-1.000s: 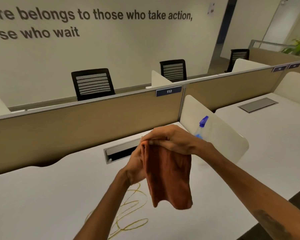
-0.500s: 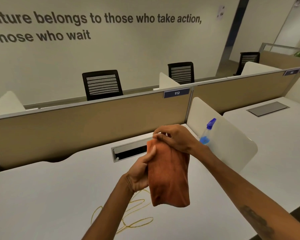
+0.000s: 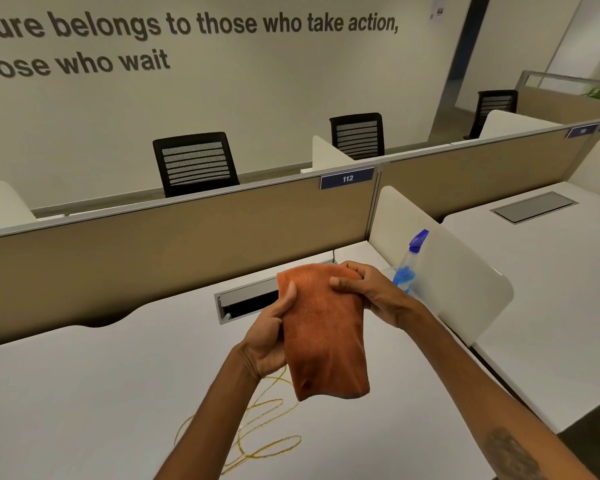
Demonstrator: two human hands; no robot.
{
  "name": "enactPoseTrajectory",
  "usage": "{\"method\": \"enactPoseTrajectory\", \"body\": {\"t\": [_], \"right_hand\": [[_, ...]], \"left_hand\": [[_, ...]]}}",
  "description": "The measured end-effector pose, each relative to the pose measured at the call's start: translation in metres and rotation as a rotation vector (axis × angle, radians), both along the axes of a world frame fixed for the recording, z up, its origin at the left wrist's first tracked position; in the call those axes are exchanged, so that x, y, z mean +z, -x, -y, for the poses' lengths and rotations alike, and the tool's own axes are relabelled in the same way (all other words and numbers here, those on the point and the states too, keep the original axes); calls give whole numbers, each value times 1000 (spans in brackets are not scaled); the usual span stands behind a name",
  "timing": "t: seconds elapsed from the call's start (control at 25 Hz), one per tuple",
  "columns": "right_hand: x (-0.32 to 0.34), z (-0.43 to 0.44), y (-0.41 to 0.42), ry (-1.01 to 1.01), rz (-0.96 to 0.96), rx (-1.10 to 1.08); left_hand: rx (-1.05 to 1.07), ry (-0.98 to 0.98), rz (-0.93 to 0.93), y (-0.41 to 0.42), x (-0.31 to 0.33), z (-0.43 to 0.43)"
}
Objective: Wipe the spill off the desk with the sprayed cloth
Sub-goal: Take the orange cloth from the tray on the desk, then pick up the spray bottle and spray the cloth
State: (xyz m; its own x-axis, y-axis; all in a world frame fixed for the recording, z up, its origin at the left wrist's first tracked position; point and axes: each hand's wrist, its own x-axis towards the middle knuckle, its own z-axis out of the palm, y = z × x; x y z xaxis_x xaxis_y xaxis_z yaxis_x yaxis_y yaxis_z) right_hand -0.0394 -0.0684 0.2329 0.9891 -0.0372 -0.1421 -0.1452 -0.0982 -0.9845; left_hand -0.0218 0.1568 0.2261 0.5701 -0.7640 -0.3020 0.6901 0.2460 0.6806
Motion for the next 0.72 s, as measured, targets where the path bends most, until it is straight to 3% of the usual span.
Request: {"method": "enactPoseTrajectory", "body": {"t": [0.32,0.56,0.72], "right_hand": [[-35,17,-25,125,111,-181],[-109,88,-46,155,-65,-691],[-135,147,-62,242,-158,-892]], "left_hand": [[57,9,-72,-14,-18,13],[161,-18,-142,-32,-45,32],[209,-115,-146,-43,-60,52]]}}
